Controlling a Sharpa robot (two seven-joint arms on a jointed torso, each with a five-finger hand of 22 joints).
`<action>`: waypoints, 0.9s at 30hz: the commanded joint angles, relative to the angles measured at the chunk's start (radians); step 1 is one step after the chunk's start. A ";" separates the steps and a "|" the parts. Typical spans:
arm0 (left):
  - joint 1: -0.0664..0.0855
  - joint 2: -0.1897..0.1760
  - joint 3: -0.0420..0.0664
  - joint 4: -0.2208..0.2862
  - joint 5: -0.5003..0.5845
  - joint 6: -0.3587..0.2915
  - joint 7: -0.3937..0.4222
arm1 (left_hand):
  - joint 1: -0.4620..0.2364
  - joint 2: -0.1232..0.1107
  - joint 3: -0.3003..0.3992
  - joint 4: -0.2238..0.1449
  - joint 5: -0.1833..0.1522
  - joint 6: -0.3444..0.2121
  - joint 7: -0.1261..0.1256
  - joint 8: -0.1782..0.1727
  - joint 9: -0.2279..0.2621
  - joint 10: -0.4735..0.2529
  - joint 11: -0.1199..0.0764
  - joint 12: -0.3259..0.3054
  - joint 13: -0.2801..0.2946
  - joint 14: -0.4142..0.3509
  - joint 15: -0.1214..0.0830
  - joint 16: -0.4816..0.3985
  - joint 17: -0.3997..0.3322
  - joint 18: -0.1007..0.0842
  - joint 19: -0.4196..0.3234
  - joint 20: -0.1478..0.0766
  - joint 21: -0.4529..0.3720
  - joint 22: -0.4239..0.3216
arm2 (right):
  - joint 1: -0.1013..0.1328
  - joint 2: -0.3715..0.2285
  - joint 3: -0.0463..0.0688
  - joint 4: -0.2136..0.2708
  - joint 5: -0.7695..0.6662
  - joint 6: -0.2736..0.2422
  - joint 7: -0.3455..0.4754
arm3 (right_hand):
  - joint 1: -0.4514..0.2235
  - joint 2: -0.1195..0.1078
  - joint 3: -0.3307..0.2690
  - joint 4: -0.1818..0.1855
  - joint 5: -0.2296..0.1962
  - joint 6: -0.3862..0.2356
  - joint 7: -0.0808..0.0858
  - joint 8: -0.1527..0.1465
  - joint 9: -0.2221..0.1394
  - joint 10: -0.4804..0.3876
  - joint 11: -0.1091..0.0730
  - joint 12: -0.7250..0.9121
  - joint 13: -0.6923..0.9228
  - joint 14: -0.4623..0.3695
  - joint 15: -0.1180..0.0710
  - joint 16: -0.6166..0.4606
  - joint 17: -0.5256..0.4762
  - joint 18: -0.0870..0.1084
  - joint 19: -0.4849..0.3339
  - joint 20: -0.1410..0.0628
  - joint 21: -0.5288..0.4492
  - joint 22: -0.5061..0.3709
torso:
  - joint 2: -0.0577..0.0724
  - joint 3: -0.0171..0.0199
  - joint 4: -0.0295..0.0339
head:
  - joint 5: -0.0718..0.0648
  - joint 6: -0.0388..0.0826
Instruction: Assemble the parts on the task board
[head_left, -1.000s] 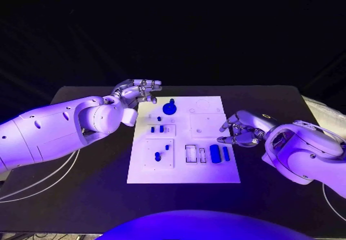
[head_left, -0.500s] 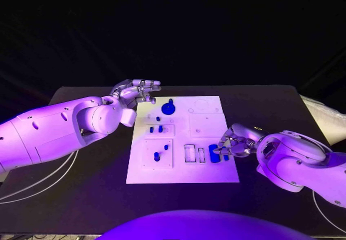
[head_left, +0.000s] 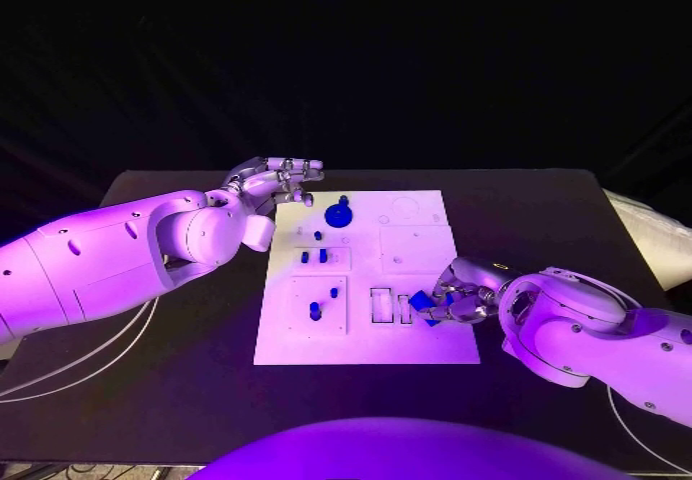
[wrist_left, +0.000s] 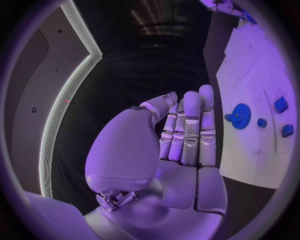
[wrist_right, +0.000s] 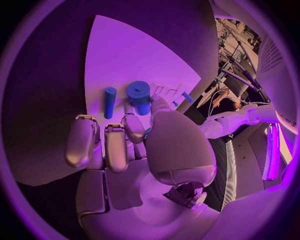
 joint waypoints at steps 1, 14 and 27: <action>0.000 0.000 0.000 0.001 -0.008 0.018 0.001 | 0.002 0.010 -0.007 0.001 -0.001 -0.001 0.002 0.006 -0.001 -0.008 0.001 0.004 0.000 -0.008 0.000 -0.004 -0.001 0.011 -0.006 -0.002 -0.005 -0.002 | -0.004 0.010 -0.001 -0.010 -0.028 0.047 -0.020 | 0.002 0.014 -0.009 0.001 0.005 0.008 -0.001 0.004 0.002 0.006 0.001 0.007 0.005 0.062 -0.008 0.005 0.002 -0.016 0.000 0.001 0.007 0.002 | 0.000 -0.0003 -0.0002 | 0.001 -0.001; 0.000 0.000 0.000 0.000 -0.008 0.023 -0.001 | 0.001 0.011 -0.009 0.001 -0.001 -0.001 0.002 0.006 -0.001 -0.010 0.001 0.006 -0.001 -0.009 0.001 -0.004 -0.003 0.011 -0.007 -0.002 -0.006 -0.002 | -0.009 0.014 -0.001 -0.008 -0.033 -0.061 -0.006 | 0.046 0.075 -0.012 -0.002 0.039 0.062 -0.022 0.040 0.038 0.034 -0.017 0.047 0.065 0.064 -0.021 0.017 0.021 -0.019 0.007 -0.010 0.017 0.021 | -0.001 0.0003 0.0000 | 0.000 -0.002; -0.001 0.001 0.000 -0.002 -0.008 0.028 -0.003 | 0.001 0.011 -0.009 0.001 -0.001 -0.001 0.002 0.006 -0.001 -0.010 0.001 0.006 -0.001 -0.009 0.001 -0.004 -0.003 0.011 -0.007 -0.002 -0.006 -0.002 | -0.003 -0.005 0.007 0.053 0.044 -0.185 0.043 | 0.040 0.100 -0.024 0.006 0.073 0.079 -0.034 0.050 0.063 0.044 -0.027 0.050 0.079 0.065 -0.031 0.023 0.031 -0.021 0.013 -0.020 0.023 0.033 | 0.000 -0.0001 0.0006 | 0.002 0.001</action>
